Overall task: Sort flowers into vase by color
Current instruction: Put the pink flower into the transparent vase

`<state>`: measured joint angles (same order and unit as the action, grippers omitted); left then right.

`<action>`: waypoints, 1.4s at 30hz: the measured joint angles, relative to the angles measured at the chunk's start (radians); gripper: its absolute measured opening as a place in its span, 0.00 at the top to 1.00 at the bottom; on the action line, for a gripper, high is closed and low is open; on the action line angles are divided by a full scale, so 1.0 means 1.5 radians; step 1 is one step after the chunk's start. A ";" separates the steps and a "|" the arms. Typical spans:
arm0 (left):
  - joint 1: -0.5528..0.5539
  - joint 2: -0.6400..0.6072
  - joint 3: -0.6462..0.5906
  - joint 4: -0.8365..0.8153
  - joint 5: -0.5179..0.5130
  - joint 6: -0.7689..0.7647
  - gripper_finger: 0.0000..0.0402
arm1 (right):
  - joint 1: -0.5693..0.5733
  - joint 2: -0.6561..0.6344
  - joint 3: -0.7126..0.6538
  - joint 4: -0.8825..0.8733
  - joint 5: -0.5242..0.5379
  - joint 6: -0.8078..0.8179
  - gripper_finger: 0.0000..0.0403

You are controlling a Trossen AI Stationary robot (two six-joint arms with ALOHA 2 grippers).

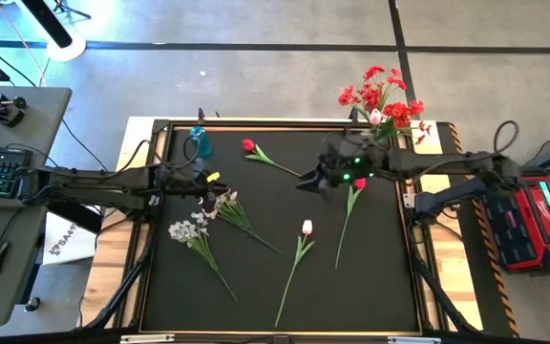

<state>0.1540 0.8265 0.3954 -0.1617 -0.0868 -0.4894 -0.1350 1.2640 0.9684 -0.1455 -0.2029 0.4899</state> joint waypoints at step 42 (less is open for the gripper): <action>-0.070 0.000 0.001 -0.042 -0.023 -0.110 0.82 | -0.109 0.554 0.398 -0.207 0.202 -0.237 0.59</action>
<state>0.0496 0.8265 0.3969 -0.2241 -0.1210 -0.6538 -0.2987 2.0954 1.5655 -0.4554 0.1009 0.1339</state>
